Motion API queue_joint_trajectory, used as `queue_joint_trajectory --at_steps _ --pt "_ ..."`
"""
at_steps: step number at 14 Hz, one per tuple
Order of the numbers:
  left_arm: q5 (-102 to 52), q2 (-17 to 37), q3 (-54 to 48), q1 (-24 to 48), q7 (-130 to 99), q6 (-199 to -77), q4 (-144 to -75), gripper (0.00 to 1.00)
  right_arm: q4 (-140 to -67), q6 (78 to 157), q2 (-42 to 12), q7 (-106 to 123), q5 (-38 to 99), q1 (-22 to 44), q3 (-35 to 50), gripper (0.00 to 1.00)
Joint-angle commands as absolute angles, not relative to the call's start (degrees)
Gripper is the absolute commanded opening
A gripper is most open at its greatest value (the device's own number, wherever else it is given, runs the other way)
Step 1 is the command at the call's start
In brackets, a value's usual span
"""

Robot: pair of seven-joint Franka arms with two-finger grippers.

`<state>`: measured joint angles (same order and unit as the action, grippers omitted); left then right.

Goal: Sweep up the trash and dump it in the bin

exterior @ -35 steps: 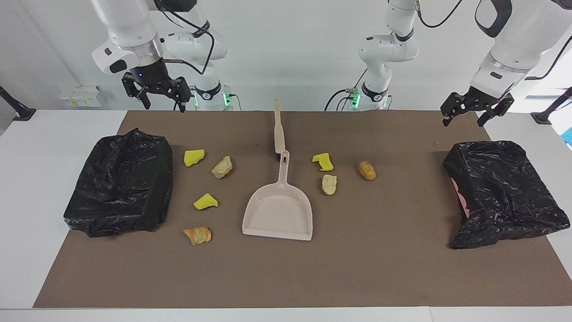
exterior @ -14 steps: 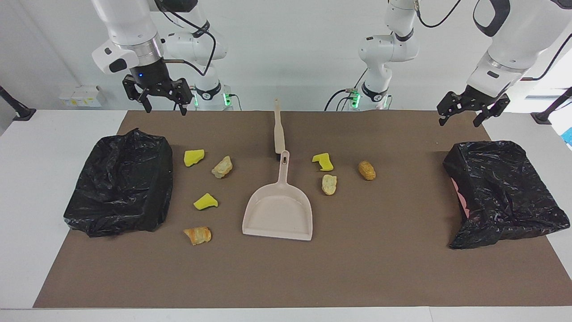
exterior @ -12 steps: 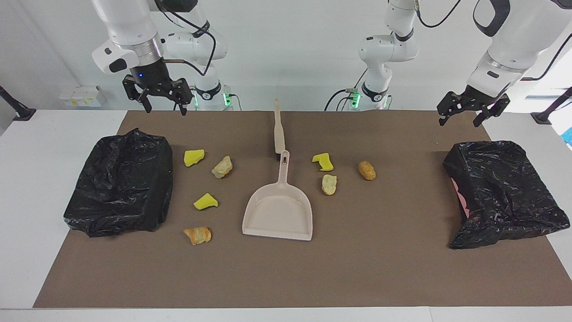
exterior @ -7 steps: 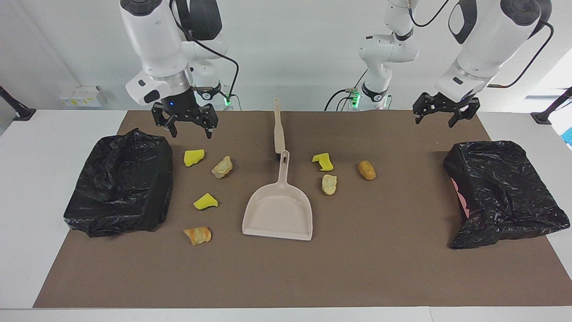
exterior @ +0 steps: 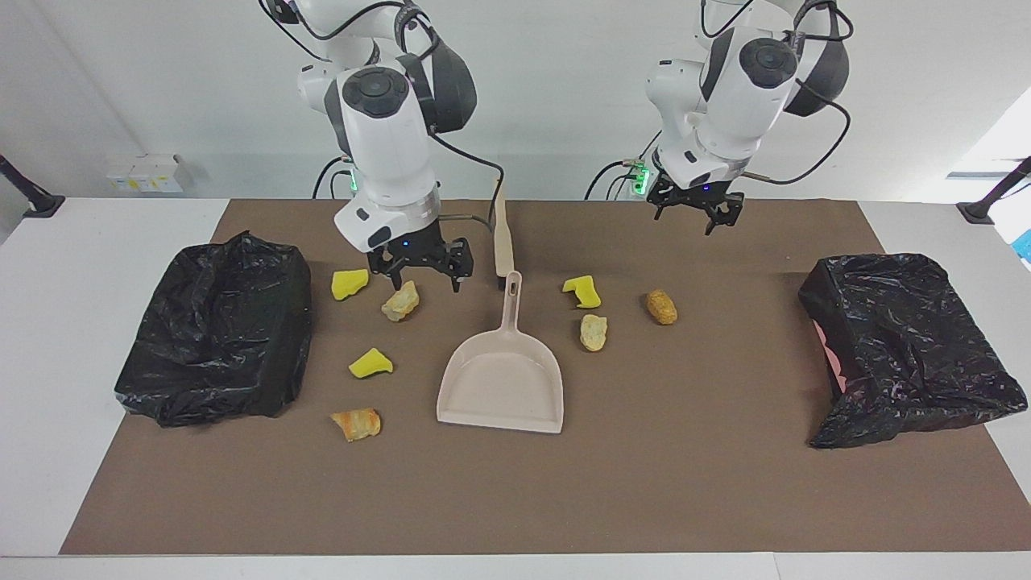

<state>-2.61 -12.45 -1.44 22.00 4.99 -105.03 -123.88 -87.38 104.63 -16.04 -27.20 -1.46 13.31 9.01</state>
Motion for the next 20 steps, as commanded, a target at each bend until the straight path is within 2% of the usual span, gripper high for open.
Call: queue_joint_trajectory --at_steps 1,5,11,13,15,18,20 --pt "-3.3 -15.4 -0.4 26.1 4.6 -114.7 -134.0 1.00 -87.1 106.3 -18.1 -30.6 -1.1 15.1 9.1 1.00" --pt "-5.1 -14.4 -0.4 32.0 1.9 -128.4 -143.1 1.00 -89.8 109.5 -18.9 -34.4 -0.9 18.4 9.1 1.00" --pt "-5.1 -14.8 -0.4 47.6 -22.2 -135.2 -146.0 1.00 -91.7 113.4 -24.3 -42.0 -1.1 24.0 9.1 1.00" --pt "-5.1 -14.2 -0.4 53.0 -30.7 -138.5 -146.5 1.00 -95.4 116.7 -23.7 -42.1 -1.1 24.0 9.1 1.00" --pt "-5.1 -14.1 -0.4 57.0 -36.6 -141.1 -146.8 1.00 -96.1 116.7 -23.6 -42.8 -1.1 24.5 9.1 1.00" --pt "-5.1 -12.8 -0.4 60.5 -44.5 -142.7 -145.8 1.00 -97.5 116.7 -23.4 -42.9 -1.1 24.2 9.1 0.99" --pt "-5.1 -10.4 -0.4 62.3 -49.8 -142.3 -142.7 1.00 -99.0 117.0 -22.8 -42.9 -1.0 23.7 9.2 0.96"
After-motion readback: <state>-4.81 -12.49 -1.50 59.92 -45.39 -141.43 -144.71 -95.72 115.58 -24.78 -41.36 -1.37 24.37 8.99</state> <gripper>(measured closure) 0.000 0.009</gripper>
